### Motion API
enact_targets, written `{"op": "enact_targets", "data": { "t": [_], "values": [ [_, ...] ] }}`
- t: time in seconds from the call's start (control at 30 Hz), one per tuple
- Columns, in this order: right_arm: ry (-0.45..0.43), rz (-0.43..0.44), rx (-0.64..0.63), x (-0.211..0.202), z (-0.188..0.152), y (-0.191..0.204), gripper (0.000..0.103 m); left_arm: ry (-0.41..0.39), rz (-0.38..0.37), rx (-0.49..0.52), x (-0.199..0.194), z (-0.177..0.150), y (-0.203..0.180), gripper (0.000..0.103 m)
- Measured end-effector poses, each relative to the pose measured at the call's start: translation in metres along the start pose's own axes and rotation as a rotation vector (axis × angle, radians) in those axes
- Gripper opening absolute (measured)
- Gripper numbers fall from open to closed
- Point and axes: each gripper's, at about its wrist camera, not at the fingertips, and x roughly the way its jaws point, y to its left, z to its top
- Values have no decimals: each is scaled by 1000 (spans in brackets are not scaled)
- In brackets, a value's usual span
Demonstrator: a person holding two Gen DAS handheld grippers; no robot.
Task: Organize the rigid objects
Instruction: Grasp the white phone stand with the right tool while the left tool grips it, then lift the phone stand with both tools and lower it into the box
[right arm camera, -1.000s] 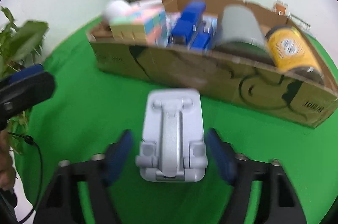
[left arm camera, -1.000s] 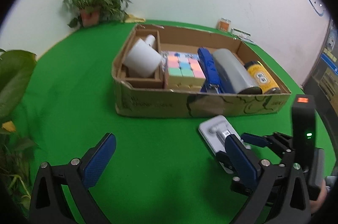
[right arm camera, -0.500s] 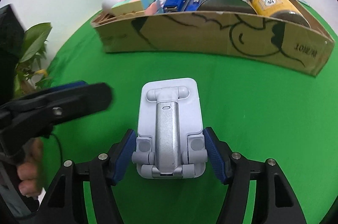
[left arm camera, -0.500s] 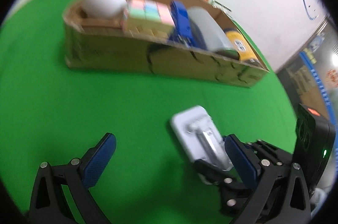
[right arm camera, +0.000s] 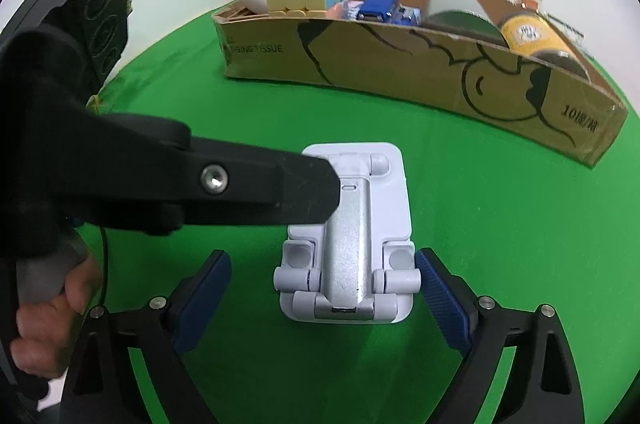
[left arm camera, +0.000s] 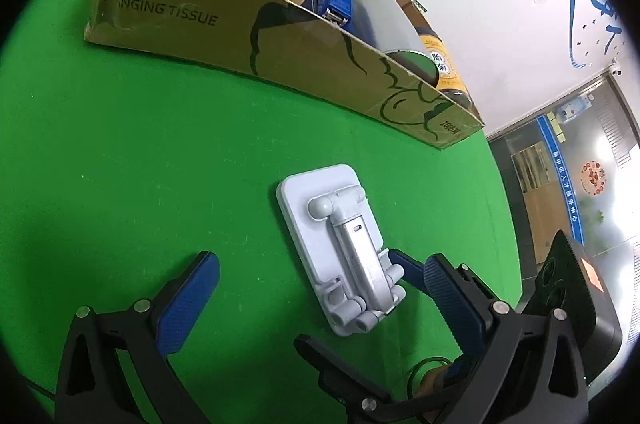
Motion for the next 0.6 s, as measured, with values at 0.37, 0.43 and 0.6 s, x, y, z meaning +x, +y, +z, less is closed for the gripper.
{"op": "enact_targets", "data": {
  "t": [0.37, 0.43, 0.6],
  "values": [
    [4, -80, 12, -5, 7, 3, 64, 34, -79, -45, 11, 0, -1, 71],
    [11, -84, 26, -6, 9, 4, 63, 36, -90, -44, 13, -1, -5, 70],
    [46, 8, 131, -14, 15, -4, 63, 45, -59, -26, 18, -2, -10, 47]
  ]
}}
